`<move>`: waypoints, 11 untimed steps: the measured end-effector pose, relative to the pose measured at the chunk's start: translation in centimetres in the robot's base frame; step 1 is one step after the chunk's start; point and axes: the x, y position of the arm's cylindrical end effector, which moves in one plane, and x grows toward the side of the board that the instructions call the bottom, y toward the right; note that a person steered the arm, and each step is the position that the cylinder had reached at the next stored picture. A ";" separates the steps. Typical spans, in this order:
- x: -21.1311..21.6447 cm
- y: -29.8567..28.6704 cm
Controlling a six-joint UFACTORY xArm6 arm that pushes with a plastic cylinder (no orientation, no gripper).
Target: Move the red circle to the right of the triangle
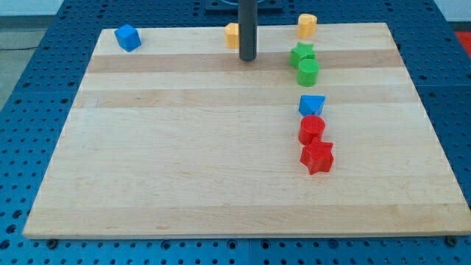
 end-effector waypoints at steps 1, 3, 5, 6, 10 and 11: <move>4.2 0.0; 11.6 1.0; 16.9 8.1; 16.9 12.1; 16.2 16.6; 13.5 17.3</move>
